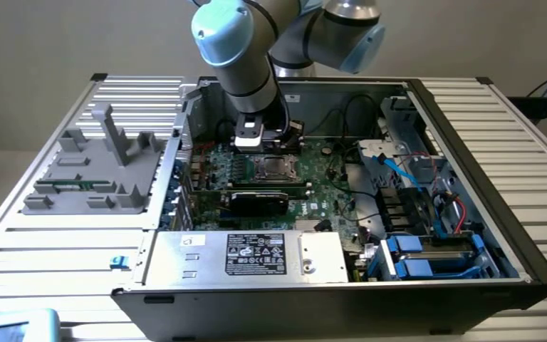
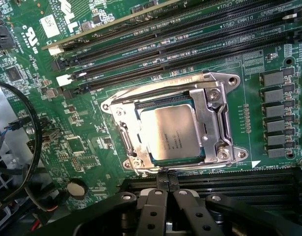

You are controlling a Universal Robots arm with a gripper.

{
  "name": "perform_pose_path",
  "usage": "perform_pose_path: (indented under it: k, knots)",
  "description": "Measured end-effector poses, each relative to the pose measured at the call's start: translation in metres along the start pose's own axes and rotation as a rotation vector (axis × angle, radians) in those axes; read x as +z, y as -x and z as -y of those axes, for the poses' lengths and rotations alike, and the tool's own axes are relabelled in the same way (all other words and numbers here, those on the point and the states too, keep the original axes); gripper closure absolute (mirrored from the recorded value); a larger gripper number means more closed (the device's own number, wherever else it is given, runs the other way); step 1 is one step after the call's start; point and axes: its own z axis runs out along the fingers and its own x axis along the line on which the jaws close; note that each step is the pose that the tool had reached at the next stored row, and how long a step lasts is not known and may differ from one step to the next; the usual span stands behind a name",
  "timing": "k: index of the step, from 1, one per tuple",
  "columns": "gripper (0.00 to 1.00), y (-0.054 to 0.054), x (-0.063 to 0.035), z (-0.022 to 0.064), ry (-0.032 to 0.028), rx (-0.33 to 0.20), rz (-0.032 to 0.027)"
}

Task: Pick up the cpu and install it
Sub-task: 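Install the first cpu locking lever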

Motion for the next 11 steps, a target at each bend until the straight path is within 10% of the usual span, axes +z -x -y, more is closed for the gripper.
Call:
perform_pose_path:
  k: [11]
  knots:
    - [0.89, -0.0005, -0.0005, -0.0016, 0.0002, 0.0, 0.0]
